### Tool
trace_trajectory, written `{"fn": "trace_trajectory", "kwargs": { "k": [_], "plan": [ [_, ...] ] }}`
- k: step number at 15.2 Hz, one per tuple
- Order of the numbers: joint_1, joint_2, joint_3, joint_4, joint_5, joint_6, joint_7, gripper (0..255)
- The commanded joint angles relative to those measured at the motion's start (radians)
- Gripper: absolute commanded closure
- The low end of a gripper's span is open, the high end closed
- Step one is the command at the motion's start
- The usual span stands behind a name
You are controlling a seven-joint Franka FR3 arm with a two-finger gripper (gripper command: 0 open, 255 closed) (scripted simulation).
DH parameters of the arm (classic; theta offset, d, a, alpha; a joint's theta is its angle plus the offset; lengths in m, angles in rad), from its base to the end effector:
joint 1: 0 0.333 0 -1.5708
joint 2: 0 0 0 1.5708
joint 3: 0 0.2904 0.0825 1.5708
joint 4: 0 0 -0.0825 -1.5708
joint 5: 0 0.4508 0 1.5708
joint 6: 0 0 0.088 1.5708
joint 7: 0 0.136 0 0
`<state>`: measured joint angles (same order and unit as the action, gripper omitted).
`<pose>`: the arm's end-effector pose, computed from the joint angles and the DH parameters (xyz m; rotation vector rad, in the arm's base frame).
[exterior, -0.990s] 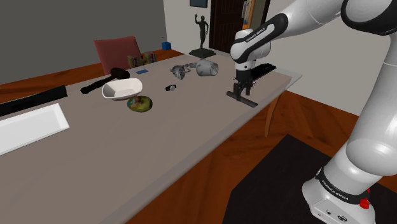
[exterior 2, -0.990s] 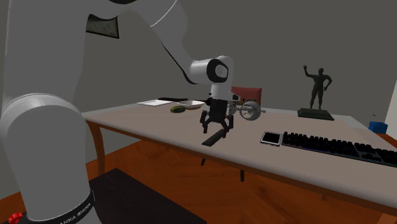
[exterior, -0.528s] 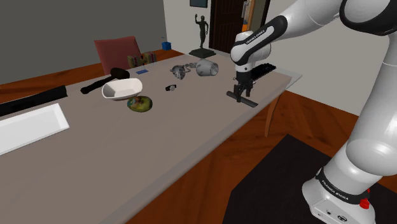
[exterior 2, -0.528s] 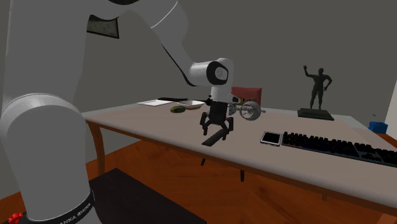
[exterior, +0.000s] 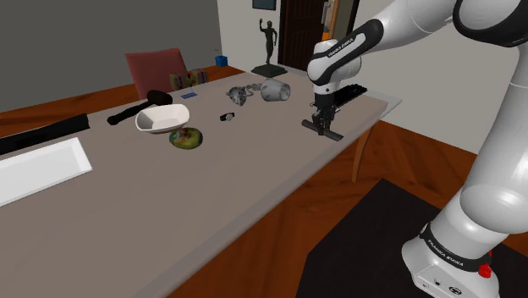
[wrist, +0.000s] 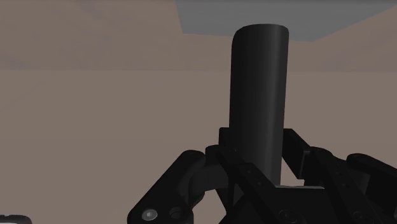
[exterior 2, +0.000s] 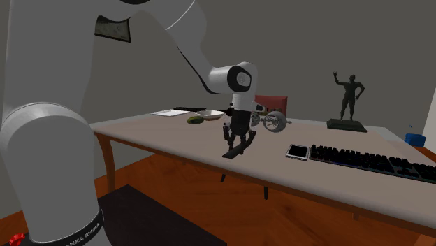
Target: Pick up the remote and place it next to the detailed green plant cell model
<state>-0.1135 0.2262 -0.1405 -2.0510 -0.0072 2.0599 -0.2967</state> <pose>0.5791 -0.1525 0.2172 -3.1001 -0.0727 0.3382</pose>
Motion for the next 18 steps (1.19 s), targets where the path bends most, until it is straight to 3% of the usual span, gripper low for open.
{"fn": "trace_trajectory", "kwargs": {
  "k": [1,18],
  "plan": [
    [0.002,0.004,0.003,-0.005,0.003,-0.002,-0.001,255],
    [0.005,-0.092,0.0,0.079,-0.01,-0.181,0.003,255]
  ]
}}
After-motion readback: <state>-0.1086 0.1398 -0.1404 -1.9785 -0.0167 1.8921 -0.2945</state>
